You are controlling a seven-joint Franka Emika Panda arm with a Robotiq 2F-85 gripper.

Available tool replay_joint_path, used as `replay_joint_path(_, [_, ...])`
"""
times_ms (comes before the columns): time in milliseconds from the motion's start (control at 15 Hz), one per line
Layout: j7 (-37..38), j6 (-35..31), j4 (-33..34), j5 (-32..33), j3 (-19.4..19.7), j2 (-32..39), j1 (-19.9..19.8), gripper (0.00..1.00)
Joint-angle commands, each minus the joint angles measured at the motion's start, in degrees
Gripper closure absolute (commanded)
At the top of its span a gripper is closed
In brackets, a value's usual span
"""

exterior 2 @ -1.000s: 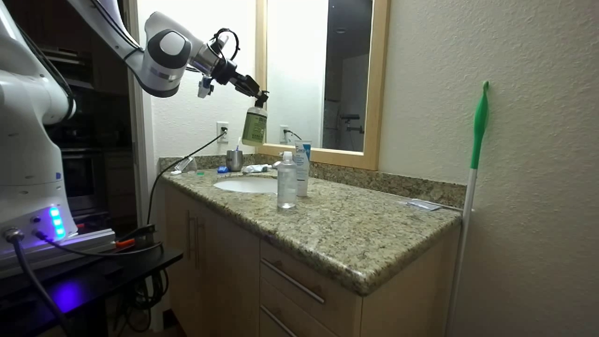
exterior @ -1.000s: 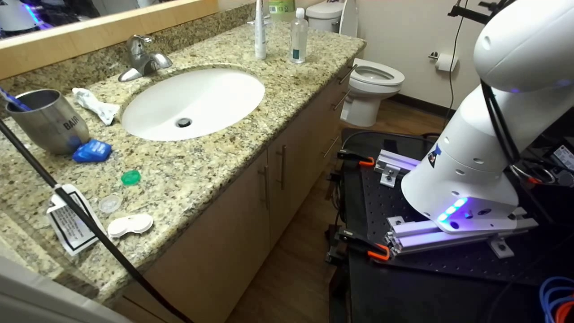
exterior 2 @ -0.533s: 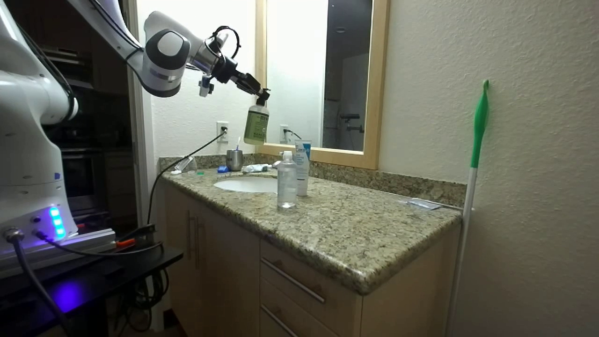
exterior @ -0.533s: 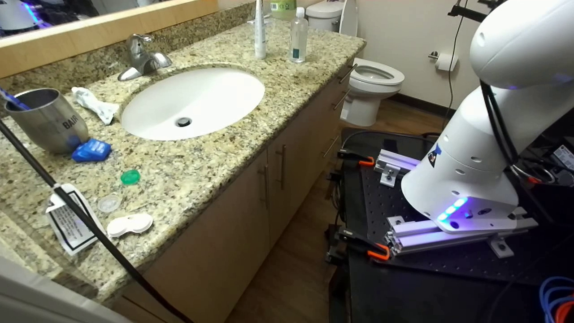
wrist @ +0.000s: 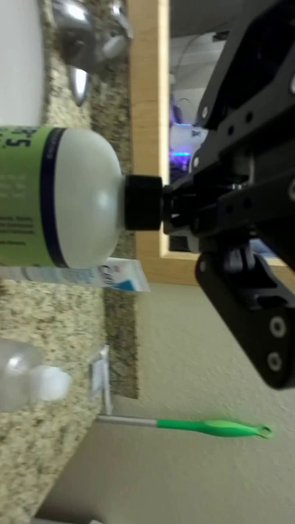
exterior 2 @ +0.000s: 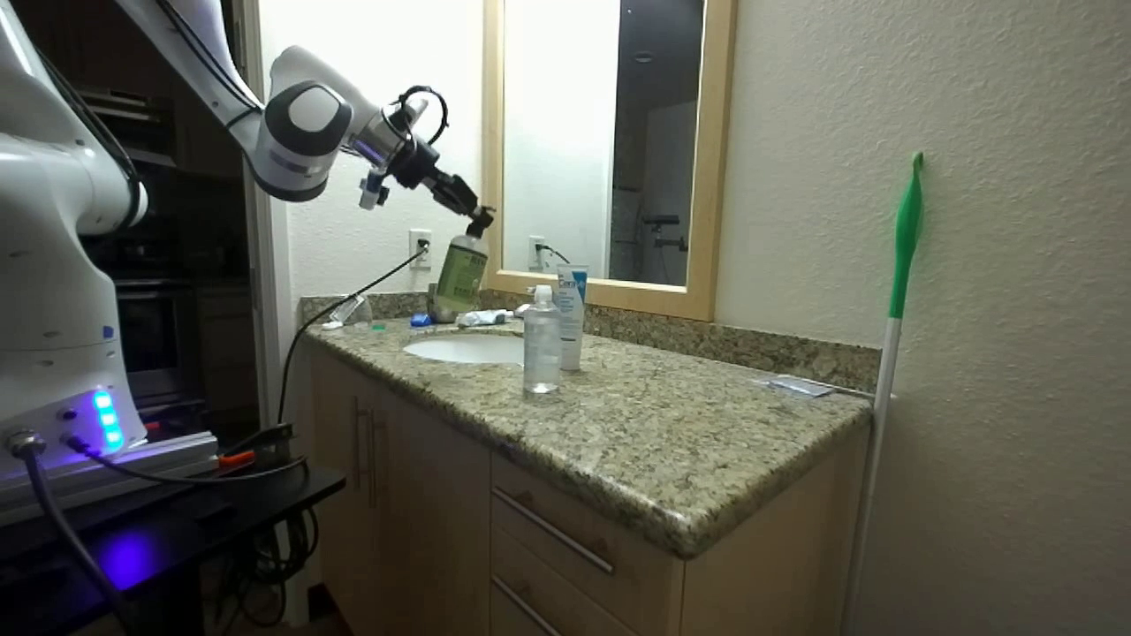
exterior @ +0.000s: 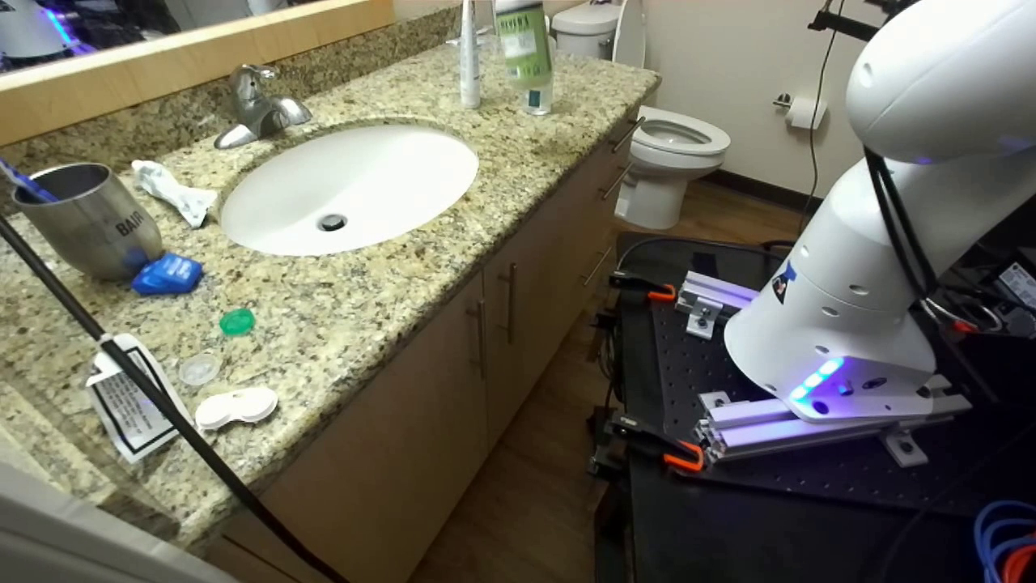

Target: Move the green bottle to the back egde of the counter

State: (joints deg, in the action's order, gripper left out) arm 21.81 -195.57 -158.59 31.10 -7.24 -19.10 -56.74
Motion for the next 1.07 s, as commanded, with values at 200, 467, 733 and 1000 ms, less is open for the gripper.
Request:
replay_joint_path(200, [-1.2,-1.6,-1.2,-2.0,-6.2,6.7,-5.5,0.96])
replay_joint_path(467, [-6.7,-3.7,-0.5,-9.6,-8.9,0.9,-7.6,0.96])
replay_joint_path(733, [-13.2,-3.2,-0.2,-20.4,-17.2,-3.0,-13.1,0.96])
replay_joint_path(1000, [-11.7,-2.9,0.8,-19.2,-15.5,-1.1,-10.8,0.96])
